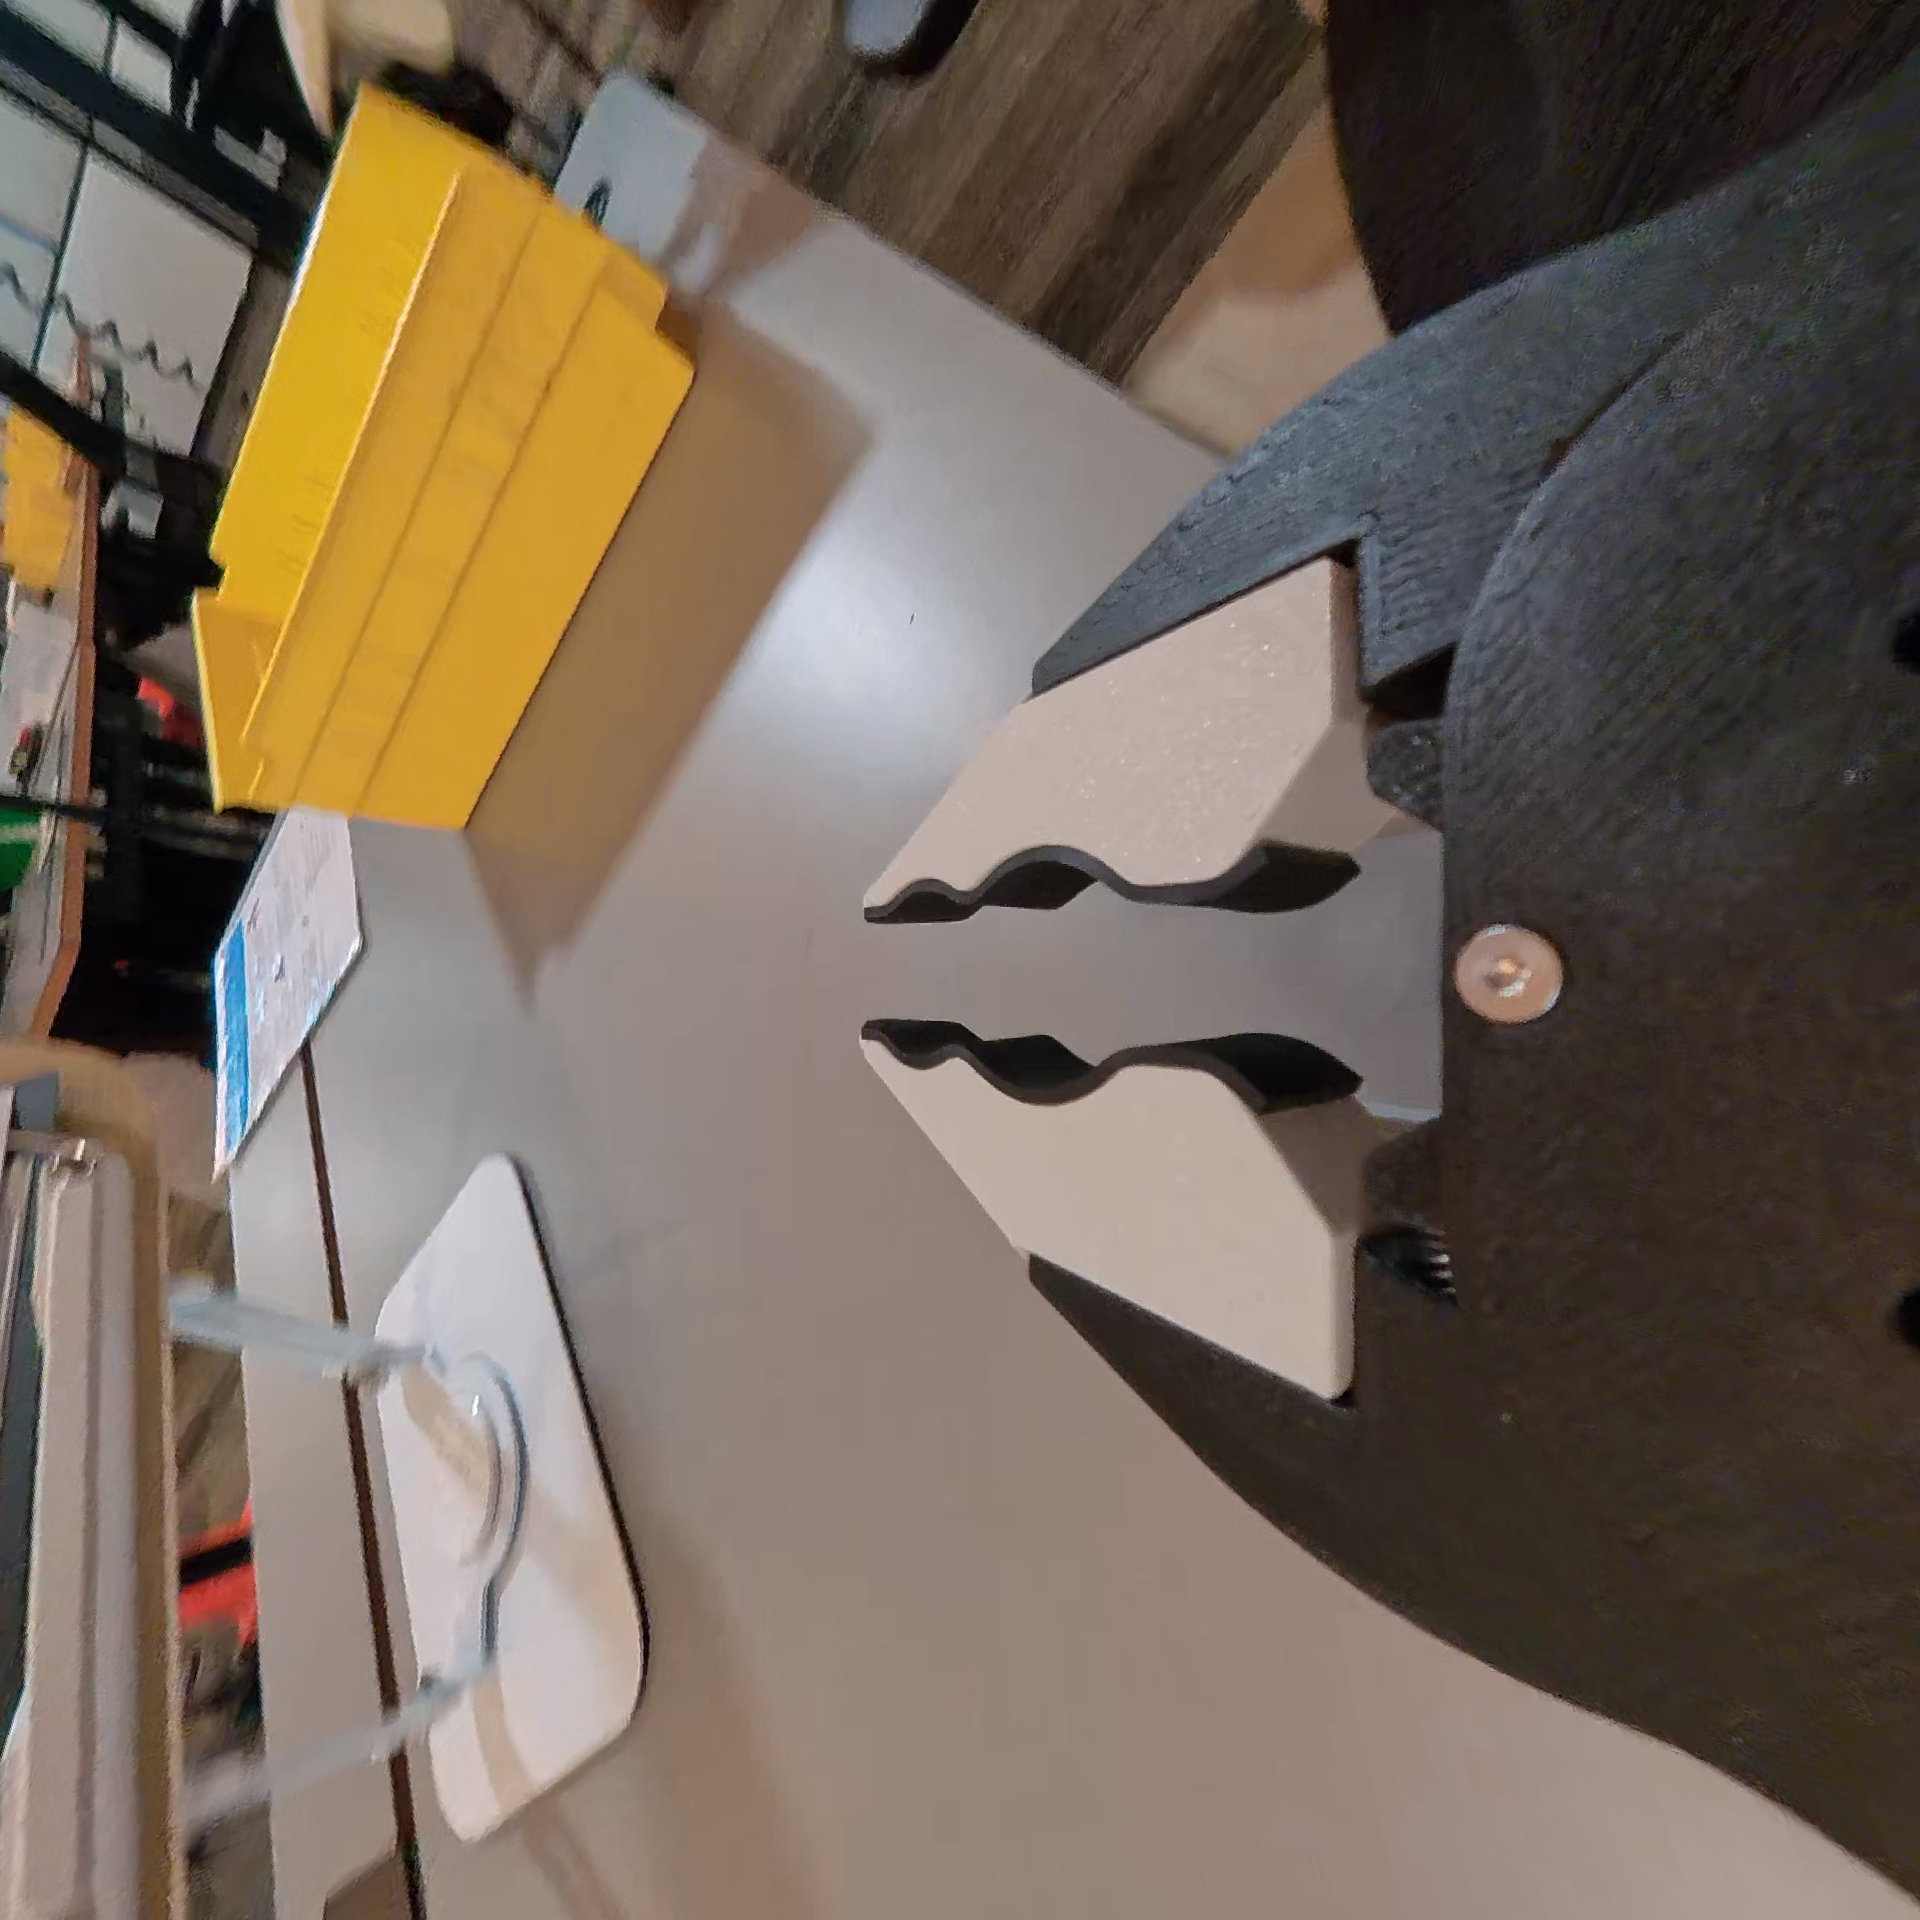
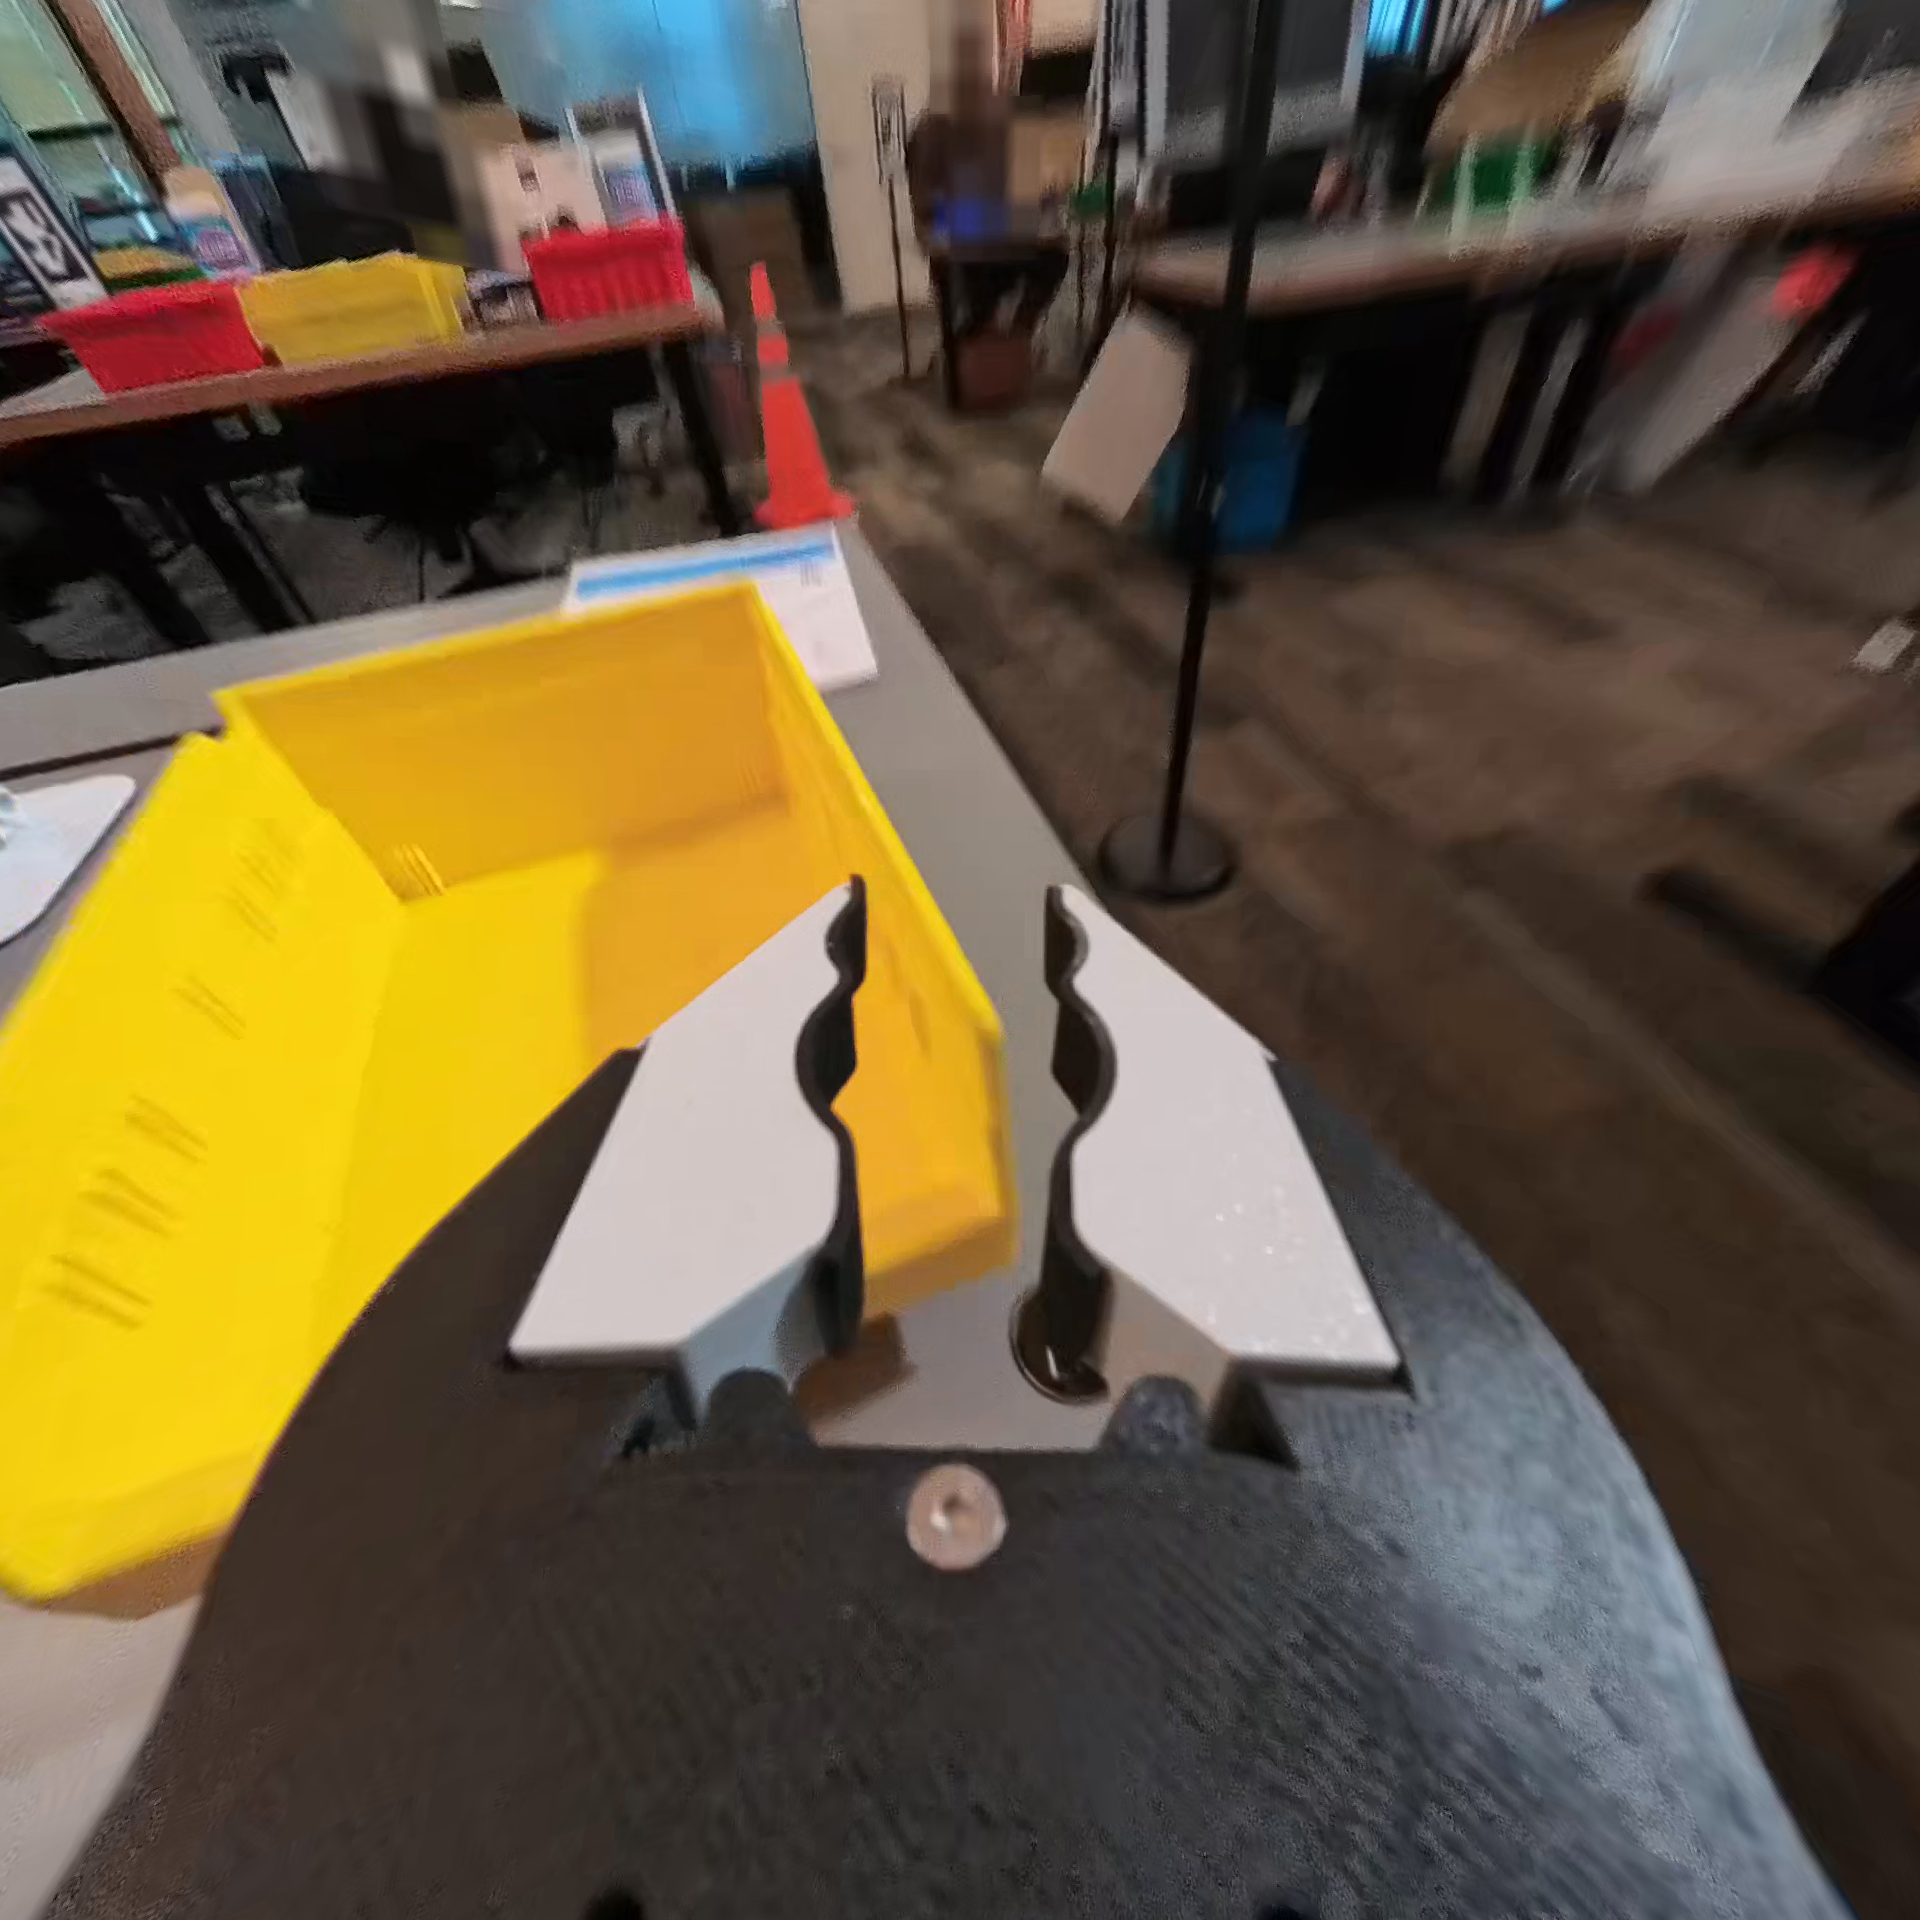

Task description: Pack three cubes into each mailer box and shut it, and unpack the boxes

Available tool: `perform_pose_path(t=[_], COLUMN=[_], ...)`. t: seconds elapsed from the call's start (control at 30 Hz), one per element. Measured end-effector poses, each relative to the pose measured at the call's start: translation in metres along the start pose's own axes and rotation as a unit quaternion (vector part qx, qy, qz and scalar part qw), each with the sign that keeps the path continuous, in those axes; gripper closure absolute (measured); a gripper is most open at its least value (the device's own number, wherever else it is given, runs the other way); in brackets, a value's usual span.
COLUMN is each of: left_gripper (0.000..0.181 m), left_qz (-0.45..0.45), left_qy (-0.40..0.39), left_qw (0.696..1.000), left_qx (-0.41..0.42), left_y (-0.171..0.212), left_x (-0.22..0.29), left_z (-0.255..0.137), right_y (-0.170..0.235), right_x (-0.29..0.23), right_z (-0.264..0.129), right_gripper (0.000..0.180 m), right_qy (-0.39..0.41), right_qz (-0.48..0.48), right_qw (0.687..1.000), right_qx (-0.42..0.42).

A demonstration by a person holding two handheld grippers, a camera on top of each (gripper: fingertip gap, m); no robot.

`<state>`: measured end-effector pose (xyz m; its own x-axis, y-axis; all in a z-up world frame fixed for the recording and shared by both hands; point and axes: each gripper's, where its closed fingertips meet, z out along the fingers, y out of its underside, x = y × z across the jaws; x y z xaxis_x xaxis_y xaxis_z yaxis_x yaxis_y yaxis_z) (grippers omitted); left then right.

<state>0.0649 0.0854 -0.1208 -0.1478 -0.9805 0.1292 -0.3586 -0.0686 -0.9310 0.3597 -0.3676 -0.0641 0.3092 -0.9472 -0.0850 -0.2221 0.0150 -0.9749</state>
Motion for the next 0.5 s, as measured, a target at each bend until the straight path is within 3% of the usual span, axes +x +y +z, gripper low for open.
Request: perform_pose_path(t=[0.07,0.17,0.27,0.33,0.43,0.5], left_gripper=[0.162,0.158,0.154,0.140,0.116,0.107], left_qz=[0.003,0.012,0.047,0.065,0.035,-0.010], left_qy=[-0.063,-0.179,-0.295,-0.385,-0.456,-0.468], left_qw=[0.998,0.984,0.952,0.919,0.889,0.882], left_qx=[-0.002,0.015,0.066,0.055,-0.013,-0.059], left_y=[-0.004,-0.025,-0.051,-0.049,-0.016,0.012], left_x=[-0.026,-0.076,-0.125,-0.163,-0.209,-0.232], left_z=[-0.007,-0.035,-0.084,-0.119,-0.155,-0.167], right_y=[-0.042,-0.064,-0.012,0.041,0.079,0.087], right_x=[-0.053,-0.188,-0.325,-0.381,-0.417,-0.417], right_z=[-0.028,-0.064,-0.099,-0.114,-0.134,-0.134], right_gripper=[0.146,0.148,0.145,0.143,0.144,0.147], right_qy=[-0.034,-0.196,-0.389,-0.458,-0.520,-0.520], right_qz=[-0.052,-0.065,-0.042,-0.066,-0.106,-0.131], right_qw=[0.995,0.969,0.916,0.886,0.846,0.843], right_qx=[0.073,0.135,0.083,0.005,-0.044,-0.041])
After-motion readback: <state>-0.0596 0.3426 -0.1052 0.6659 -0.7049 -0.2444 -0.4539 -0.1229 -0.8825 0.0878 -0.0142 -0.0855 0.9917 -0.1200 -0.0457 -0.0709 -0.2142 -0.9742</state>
